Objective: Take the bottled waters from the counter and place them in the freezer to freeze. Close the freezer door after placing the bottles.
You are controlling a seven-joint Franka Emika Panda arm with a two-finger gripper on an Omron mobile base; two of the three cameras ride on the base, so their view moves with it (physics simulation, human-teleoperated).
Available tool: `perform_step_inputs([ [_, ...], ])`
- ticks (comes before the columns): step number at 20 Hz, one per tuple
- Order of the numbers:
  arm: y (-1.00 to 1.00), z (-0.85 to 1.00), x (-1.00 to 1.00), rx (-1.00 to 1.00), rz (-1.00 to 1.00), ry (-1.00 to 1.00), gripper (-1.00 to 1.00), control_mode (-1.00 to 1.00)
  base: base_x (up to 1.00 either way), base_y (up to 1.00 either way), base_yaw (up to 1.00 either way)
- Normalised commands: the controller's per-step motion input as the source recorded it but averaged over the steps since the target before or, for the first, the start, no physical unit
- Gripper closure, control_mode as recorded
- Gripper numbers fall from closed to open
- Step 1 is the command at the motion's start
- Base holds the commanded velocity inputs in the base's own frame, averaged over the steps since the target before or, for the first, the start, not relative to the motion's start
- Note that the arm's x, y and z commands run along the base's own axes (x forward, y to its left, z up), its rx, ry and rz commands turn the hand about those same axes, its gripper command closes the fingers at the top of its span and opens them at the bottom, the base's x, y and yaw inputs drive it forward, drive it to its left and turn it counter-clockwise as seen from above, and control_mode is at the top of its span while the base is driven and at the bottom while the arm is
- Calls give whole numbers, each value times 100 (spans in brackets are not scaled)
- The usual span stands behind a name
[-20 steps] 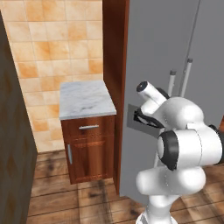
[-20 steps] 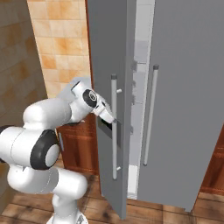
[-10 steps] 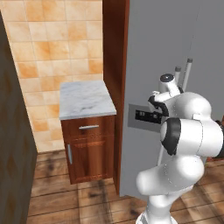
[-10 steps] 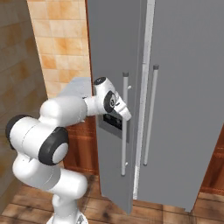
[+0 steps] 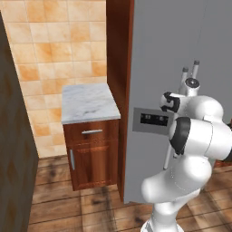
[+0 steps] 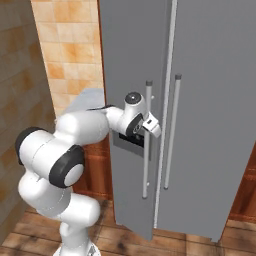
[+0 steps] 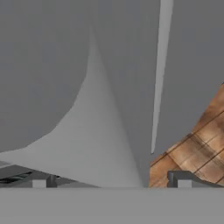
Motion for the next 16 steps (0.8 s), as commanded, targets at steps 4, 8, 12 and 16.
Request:
perform_step_inputs([
  [4, -9, 1, 32, 0, 6, 0, -100, -100, 0, 0, 0],
  [8, -5, 1, 35, 0, 5, 0, -100, -100, 0, 0, 0],
  [12, -8, 3, 46, 0, 5, 0, -100, -100, 0, 0, 0],
  [16, -6, 7, 50, 0, 5, 0, -100, -100, 0, 0, 0],
])
